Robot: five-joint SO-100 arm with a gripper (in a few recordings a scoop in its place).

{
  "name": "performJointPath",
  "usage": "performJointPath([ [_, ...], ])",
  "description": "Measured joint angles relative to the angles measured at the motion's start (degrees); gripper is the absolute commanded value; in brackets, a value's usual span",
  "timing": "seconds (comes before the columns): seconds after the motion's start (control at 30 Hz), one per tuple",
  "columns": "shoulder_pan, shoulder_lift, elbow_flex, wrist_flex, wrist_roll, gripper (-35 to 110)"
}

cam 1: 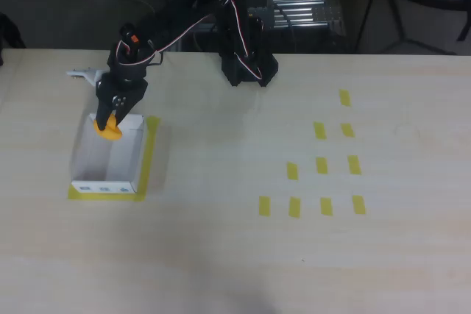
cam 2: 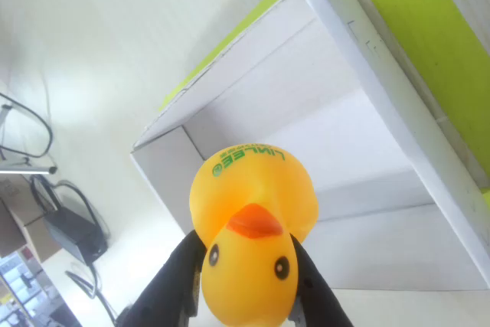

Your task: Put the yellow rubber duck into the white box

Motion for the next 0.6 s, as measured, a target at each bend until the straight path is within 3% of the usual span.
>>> performJointPath([
  [0.17, 0.00, 0.00, 0.00, -0.62, 0.00, 27],
  [0.37, 0.00, 0.00, 0.00, -1.41, 0.00, 29],
  [0.47, 0.00, 0.00, 0.00, -2.02, 0.00, 29],
  [0.6, 0.00, 0.00, 0.00, -2.20, 0.00, 17],
])
